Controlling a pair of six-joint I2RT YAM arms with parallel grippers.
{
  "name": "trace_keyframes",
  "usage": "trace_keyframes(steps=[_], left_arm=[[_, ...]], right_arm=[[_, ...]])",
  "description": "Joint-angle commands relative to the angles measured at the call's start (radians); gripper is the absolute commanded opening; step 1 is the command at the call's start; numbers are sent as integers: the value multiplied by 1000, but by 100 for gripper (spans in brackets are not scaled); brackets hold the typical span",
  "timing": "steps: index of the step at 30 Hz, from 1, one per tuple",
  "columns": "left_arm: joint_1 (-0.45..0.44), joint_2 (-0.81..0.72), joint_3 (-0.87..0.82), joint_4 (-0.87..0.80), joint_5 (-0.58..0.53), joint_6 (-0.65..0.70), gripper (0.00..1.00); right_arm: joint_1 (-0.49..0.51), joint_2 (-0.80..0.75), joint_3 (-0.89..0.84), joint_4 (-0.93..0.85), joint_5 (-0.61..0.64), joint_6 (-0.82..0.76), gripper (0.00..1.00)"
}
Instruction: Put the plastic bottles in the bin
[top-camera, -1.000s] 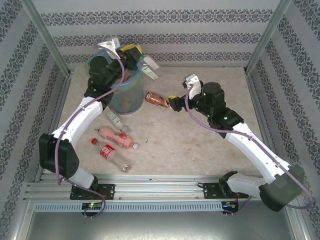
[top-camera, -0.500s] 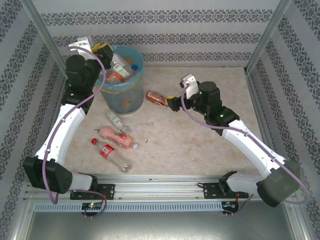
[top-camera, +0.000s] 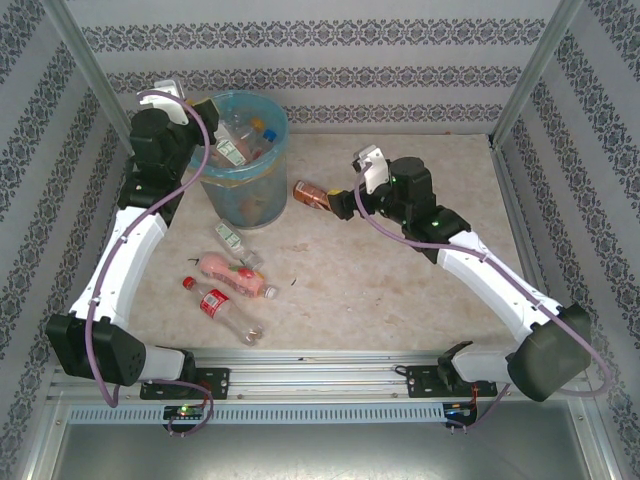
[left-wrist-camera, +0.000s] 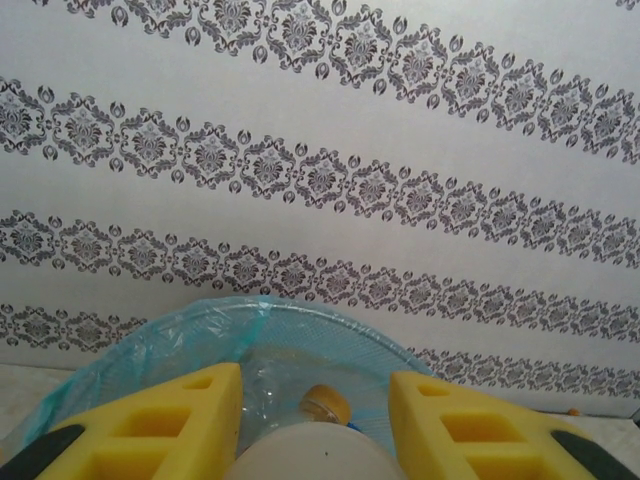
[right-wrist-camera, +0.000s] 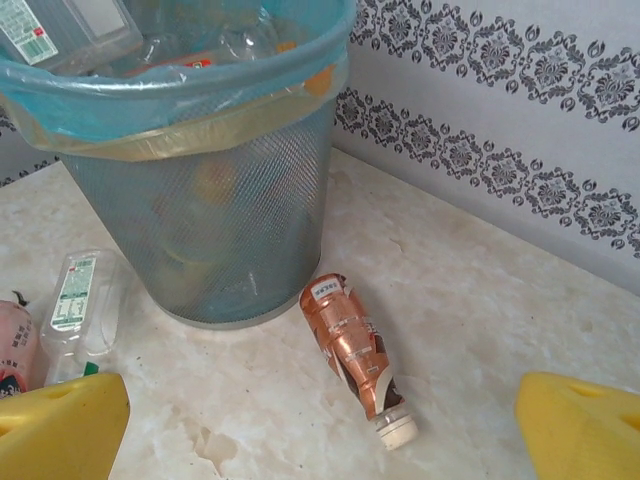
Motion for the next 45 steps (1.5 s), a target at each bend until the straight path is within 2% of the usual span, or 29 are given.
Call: trace_keyframes(steps=[1, 6, 13, 18, 23, 27, 30, 38, 45], left_arm=[[17, 8, 40, -109, 16, 81, 0], [17, 1, 46, -139, 23, 115, 0], [17, -19, 94, -82, 66, 72, 0], [17, -44, 87, -55, 20, 99, 0], [27, 17, 100, -42, 4, 164, 0], [28, 92, 127, -14, -72, 271, 0], [27, 156, 133, 28, -81, 376, 0], [23, 223, 40, 128, -77, 396, 0], [14, 224, 4, 122, -73, 402, 0]], right_arm=[[10, 7, 38, 35, -28, -1, 98], [12, 3, 36, 30, -29, 5, 98], [13, 2, 1, 68, -13, 4, 98], [13, 45, 47, 56, -49, 11, 98], [16, 52, 51, 64, -49, 9, 98], [17, 57, 58, 53, -48, 4, 98], [18, 41, 49, 45, -45, -7, 98], [16, 12, 0, 35, -8, -33, 98], [14, 15, -3, 33, -17, -40, 98]])
